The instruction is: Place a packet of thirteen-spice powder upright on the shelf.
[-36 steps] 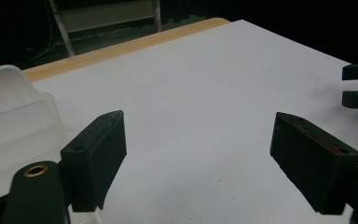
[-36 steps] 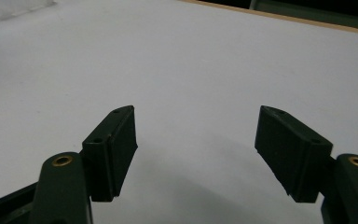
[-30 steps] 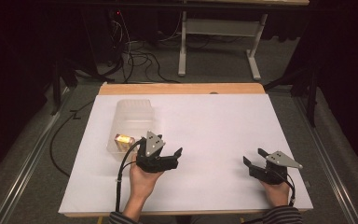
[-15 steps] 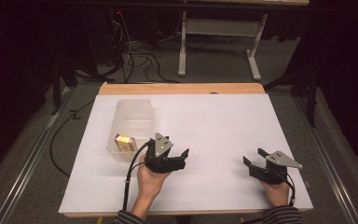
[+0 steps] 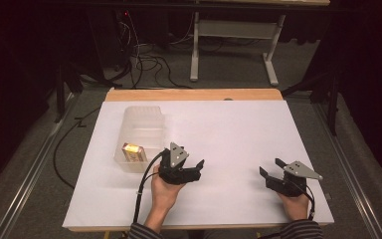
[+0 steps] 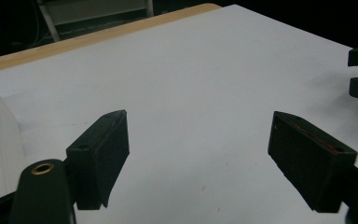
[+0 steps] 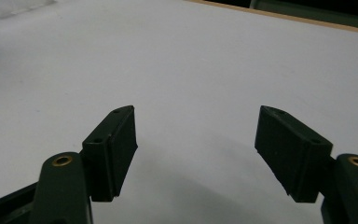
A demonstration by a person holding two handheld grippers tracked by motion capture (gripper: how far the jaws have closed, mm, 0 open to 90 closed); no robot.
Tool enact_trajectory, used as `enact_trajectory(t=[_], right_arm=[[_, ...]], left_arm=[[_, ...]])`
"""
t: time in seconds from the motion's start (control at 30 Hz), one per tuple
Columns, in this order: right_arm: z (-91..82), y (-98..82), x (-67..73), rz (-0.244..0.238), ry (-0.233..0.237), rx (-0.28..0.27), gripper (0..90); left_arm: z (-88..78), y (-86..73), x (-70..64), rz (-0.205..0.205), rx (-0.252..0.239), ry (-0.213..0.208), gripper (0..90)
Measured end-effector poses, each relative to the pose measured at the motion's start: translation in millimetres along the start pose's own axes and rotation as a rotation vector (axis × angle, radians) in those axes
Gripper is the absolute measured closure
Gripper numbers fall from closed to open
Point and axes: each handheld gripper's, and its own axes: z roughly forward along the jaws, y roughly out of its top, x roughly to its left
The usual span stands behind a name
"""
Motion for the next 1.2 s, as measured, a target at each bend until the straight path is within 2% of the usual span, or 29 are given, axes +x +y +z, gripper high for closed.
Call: enact_trajectory(t=[0.67, 0.8, 1.07, 1.2], right_arm=[[0.2, 0.0, 0.3, -0.006, 0.000, -0.002, 29.9], [0.2, 0.0, 0.5, -0.005, -0.001, -0.001, 29.9], [0.2, 0.1, 0.6, -0.010, -0.002, -0.001, 30.0], [0.2, 0.1, 0.9, -0.015, -0.002, 0.001, 30.1]], left_arm=[[18.7, -11.0, -0.4, -0.028, -0.002, -0.019, 22.2], [23.0, -13.9, -1.1, -0.015, 0.010, -0.010, 22.3], [31.8, -21.2, -0.8, -0.034, 0.010, -0.022, 22.6], [32.9, -25.6, -1.2, -0.030, 0.004, -0.027, 22.8]])
